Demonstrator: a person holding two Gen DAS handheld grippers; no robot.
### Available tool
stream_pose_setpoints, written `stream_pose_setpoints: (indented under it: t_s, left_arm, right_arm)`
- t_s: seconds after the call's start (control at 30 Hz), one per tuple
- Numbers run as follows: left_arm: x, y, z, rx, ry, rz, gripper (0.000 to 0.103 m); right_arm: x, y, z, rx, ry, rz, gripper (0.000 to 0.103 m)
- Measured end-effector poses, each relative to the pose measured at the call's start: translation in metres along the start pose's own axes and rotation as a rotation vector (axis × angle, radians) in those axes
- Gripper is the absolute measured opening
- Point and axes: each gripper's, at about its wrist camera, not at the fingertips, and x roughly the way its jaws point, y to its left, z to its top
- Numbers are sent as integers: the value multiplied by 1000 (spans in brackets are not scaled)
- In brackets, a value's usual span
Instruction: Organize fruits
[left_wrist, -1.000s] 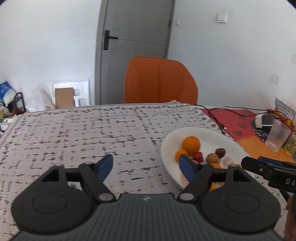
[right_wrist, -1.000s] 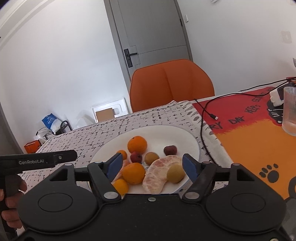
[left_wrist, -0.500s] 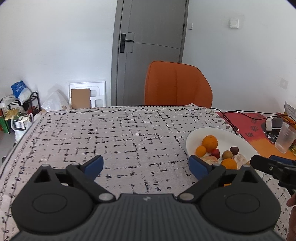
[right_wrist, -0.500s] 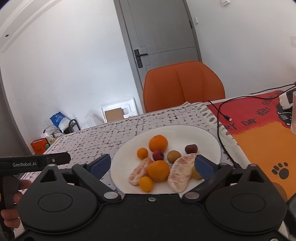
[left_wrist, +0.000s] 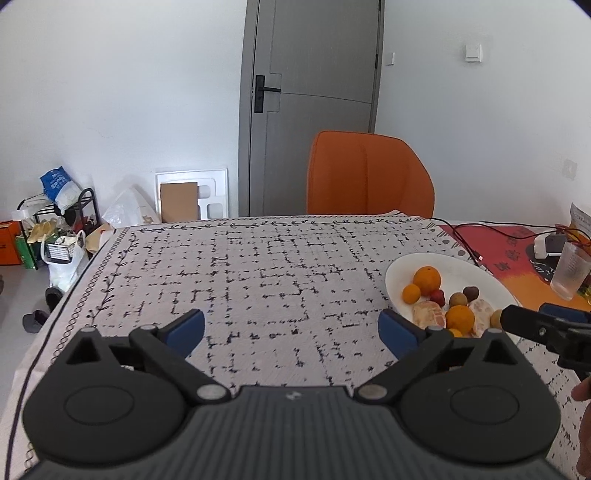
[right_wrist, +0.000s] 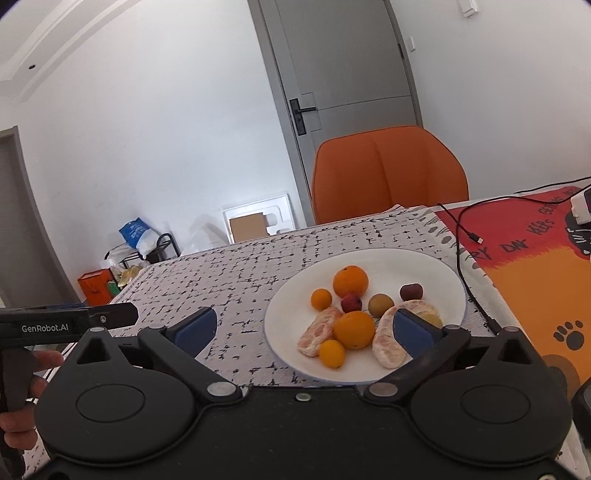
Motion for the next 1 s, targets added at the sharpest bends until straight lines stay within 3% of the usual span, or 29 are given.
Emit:
stream_pose_setpoints:
  t_s: [0.4, 1.0]
  left_arm:
    - [-37, 8, -5, -11, -43, 12, 102]
    - [-67, 20, -30, 2, -33, 31, 103]
  right_arm:
    - [-29, 9, 0, -26, -30, 18, 103]
    - [-53, 10, -7, -18, -46, 28, 103]
